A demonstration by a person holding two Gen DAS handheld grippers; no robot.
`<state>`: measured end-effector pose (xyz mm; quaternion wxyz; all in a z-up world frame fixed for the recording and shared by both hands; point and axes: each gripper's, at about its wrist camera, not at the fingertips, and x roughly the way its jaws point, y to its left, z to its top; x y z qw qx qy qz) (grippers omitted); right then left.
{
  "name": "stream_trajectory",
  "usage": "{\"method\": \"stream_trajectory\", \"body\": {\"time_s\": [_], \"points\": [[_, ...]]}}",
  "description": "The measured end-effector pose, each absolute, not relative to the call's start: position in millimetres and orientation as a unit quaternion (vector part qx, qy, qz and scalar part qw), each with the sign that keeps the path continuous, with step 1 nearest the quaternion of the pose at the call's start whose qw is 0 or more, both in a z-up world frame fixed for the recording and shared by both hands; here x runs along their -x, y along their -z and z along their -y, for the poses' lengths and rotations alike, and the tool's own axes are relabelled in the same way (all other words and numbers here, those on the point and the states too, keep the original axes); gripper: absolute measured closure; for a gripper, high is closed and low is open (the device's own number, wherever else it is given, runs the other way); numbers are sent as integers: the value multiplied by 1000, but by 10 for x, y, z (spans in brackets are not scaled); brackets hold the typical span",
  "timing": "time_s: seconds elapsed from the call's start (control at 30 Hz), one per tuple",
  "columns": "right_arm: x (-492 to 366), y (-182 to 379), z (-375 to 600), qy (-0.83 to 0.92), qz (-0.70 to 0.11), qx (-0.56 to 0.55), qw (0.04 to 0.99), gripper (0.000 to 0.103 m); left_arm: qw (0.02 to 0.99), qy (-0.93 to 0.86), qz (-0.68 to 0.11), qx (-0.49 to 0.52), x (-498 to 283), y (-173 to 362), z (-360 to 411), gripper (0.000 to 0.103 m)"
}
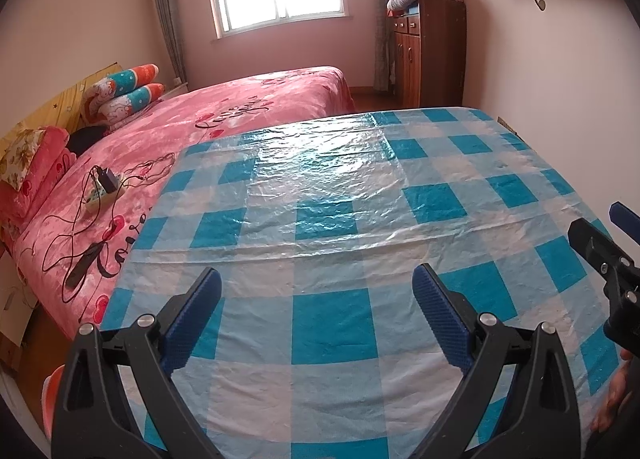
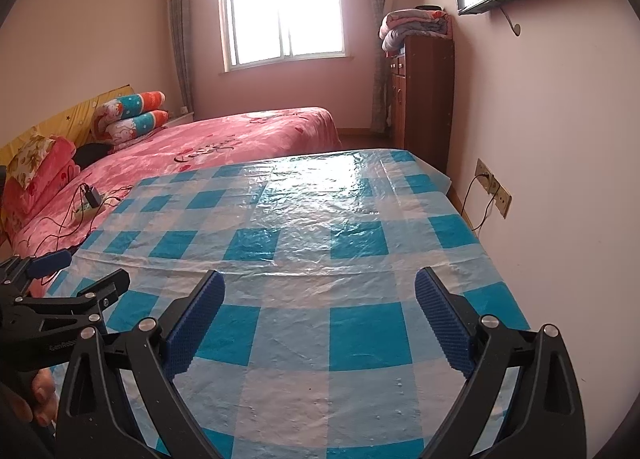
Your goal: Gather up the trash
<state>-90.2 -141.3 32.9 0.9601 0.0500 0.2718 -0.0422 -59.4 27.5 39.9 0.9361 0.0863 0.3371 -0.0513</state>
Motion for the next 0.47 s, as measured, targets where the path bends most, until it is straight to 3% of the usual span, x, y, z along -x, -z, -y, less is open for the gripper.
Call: {"method": "stream_trajectory", "body": {"time_s": [0.47], "points": [[408, 11, 1301, 14, -410, -46, 911, 7, 895, 2, -444, -51, 191, 32, -344, 6]]}}
